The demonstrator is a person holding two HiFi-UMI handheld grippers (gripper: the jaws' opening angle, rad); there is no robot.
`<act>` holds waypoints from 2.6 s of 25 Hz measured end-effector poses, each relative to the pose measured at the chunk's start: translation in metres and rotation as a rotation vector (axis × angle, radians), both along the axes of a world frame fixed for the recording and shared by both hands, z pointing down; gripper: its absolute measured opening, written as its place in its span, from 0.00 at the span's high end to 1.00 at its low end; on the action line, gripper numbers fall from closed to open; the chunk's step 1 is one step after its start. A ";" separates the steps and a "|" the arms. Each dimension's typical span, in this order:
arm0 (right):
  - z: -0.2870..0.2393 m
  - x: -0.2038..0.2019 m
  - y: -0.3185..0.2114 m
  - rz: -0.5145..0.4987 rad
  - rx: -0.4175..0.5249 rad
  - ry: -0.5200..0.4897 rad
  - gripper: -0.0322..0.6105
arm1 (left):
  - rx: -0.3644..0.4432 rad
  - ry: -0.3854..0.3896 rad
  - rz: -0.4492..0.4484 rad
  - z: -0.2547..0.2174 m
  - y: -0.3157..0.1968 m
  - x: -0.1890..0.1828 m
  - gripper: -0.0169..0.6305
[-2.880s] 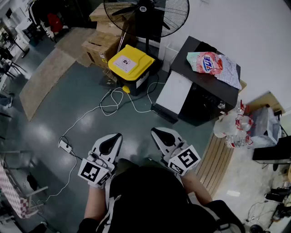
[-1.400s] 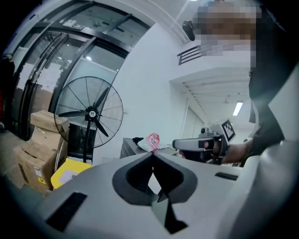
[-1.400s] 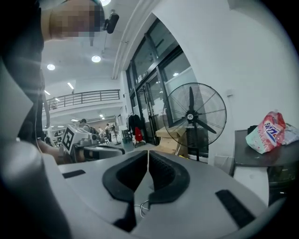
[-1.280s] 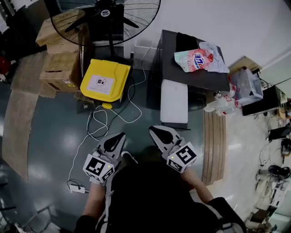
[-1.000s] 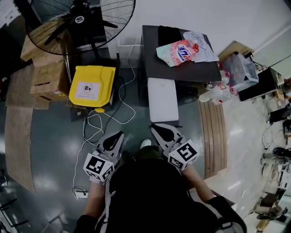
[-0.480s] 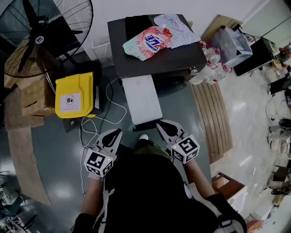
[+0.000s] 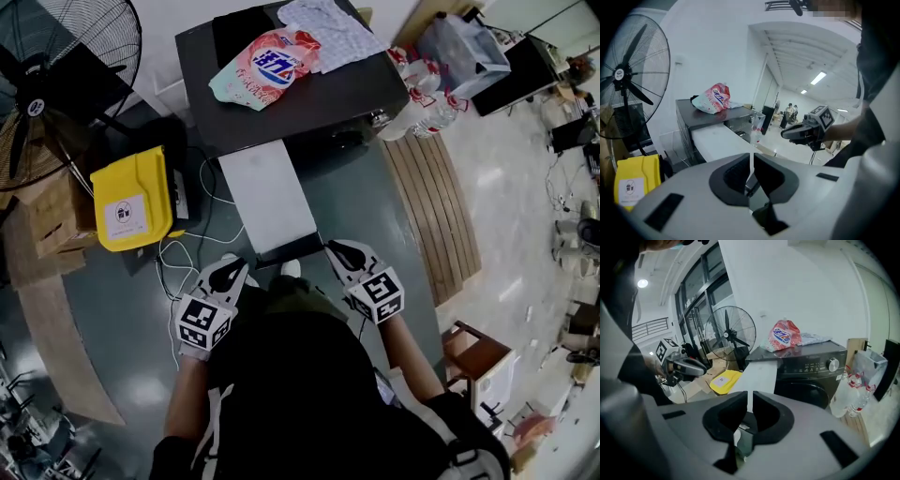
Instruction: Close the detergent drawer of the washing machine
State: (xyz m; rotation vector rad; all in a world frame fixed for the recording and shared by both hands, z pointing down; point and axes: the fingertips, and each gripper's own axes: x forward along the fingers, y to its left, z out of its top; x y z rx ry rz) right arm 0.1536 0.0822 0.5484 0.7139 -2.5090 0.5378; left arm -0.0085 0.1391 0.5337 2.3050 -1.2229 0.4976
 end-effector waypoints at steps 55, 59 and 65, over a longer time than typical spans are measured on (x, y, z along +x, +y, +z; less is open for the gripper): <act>0.106 0.006 0.012 0.063 -0.157 0.218 0.72 | -0.316 -0.239 0.592 0.131 0.027 0.034 0.87; 0.100 0.001 0.007 0.077 -0.148 0.216 0.72 | -0.308 -0.220 0.585 0.127 0.022 0.029 0.87; 0.093 -0.008 -0.008 0.111 -0.135 0.221 0.72 | -0.284 -0.217 0.587 0.120 0.005 0.020 0.88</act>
